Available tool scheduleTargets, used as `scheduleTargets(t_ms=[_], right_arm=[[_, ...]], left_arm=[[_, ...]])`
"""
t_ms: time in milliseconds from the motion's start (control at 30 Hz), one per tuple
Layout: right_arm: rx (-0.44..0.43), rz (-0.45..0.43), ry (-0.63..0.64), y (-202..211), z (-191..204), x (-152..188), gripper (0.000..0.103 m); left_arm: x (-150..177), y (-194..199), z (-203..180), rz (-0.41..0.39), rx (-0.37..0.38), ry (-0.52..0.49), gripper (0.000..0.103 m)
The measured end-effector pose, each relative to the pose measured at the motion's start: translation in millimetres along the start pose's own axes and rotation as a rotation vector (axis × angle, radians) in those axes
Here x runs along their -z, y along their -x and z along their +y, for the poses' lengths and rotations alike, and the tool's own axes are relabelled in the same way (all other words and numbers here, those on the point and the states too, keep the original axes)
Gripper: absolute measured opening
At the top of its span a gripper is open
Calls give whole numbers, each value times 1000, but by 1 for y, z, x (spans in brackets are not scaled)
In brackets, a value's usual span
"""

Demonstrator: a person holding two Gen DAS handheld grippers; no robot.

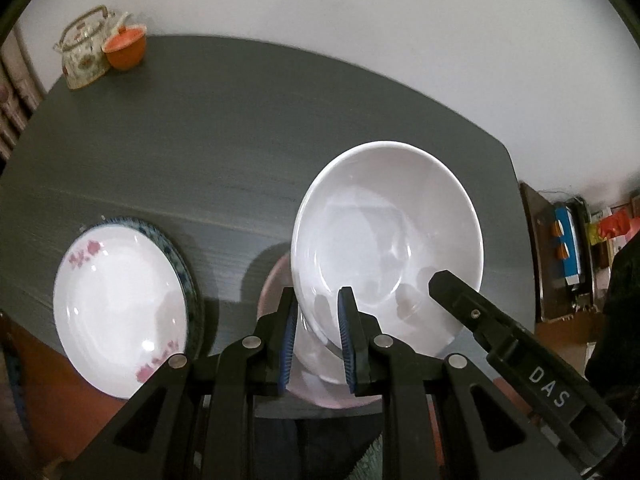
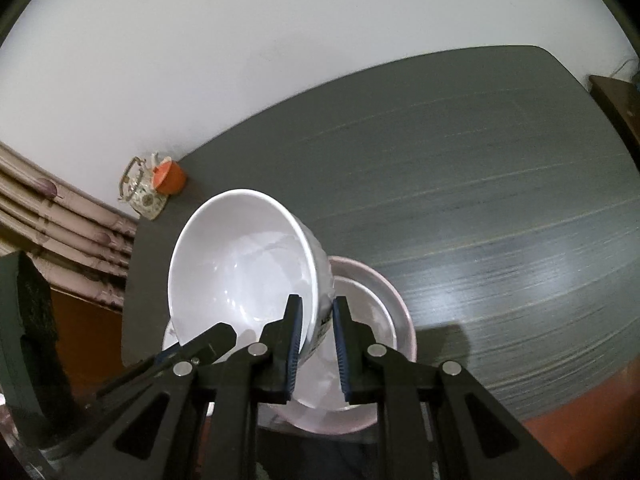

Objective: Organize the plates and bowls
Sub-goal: 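Carry the 'Rabbit' bowl with both tools and lower it into the white bowl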

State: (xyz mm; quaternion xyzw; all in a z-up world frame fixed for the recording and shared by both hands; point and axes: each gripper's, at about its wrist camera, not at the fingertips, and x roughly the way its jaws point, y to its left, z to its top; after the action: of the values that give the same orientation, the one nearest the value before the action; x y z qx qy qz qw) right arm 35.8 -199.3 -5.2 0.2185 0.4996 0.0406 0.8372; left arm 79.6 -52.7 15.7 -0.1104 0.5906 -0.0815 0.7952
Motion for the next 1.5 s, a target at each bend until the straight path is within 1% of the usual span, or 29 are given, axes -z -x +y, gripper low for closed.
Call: scheduleTargets(t_ms=[233, 333, 533, 933, 1500], right_arm=[[28, 39, -18, -15, -10, 11, 16], [42, 59, -27, -21, -15, 18, 16], [59, 83, -33, -30, -19, 24, 16], [66, 114, -51, -35, -31, 35, 18], [76, 127, -39, -37, -29, 35, 19]], left_arm=[[15, -16, -3, 54, -1, -2, 17], [16, -26, -3, 84, -1, 1, 17], [18, -37, -4, 116, -7, 0, 17], [26, -45, -11, 132, -39, -17, 17], [30, -46, -19, 107, -71, -44, 19]])
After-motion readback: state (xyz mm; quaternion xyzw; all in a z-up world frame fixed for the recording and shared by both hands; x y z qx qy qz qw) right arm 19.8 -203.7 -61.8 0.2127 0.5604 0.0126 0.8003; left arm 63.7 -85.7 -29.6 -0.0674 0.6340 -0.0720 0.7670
